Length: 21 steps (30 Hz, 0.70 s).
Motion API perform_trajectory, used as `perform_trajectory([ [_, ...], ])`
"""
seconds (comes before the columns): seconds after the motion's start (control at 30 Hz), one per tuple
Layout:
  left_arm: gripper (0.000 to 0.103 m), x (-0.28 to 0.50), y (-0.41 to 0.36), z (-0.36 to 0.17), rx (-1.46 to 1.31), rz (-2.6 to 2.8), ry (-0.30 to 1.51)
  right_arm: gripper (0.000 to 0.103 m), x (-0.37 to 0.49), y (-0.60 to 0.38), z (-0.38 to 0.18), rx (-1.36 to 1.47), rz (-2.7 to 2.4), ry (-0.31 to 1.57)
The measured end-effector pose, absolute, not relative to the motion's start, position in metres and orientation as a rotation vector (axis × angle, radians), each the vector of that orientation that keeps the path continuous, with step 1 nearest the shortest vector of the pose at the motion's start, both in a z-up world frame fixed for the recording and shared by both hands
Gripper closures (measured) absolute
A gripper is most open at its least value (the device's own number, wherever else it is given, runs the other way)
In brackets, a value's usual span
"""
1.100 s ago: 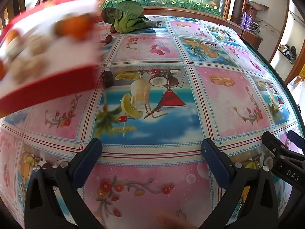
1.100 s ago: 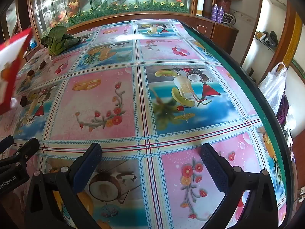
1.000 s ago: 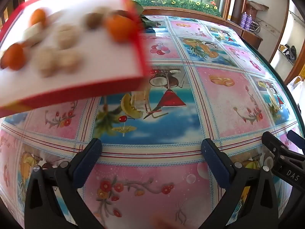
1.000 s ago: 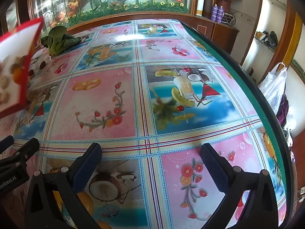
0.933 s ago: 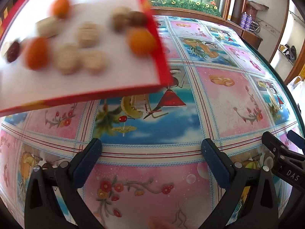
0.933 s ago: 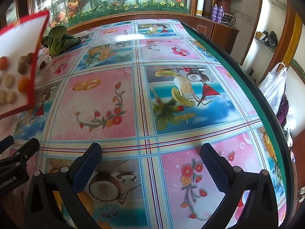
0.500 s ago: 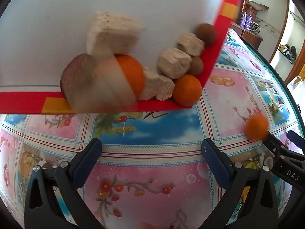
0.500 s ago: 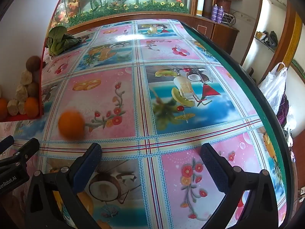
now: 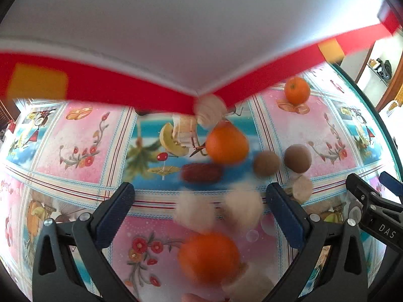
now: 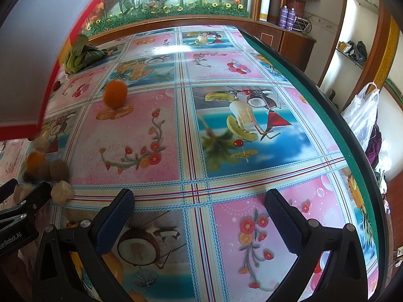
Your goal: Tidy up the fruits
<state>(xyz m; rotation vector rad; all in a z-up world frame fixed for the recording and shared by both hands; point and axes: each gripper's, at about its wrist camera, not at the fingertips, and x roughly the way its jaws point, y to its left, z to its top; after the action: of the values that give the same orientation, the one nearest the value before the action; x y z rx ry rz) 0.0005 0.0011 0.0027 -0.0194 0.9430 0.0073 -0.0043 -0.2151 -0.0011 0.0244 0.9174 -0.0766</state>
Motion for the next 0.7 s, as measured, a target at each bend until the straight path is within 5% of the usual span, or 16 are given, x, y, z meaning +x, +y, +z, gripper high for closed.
perform_trajectory([
  [0.7,0.000,-0.0006,0.0004,0.0021,-0.019,0.007,0.944,0.000,-0.0037,-0.2150,-0.0020,0.025,-0.077,0.918],
])
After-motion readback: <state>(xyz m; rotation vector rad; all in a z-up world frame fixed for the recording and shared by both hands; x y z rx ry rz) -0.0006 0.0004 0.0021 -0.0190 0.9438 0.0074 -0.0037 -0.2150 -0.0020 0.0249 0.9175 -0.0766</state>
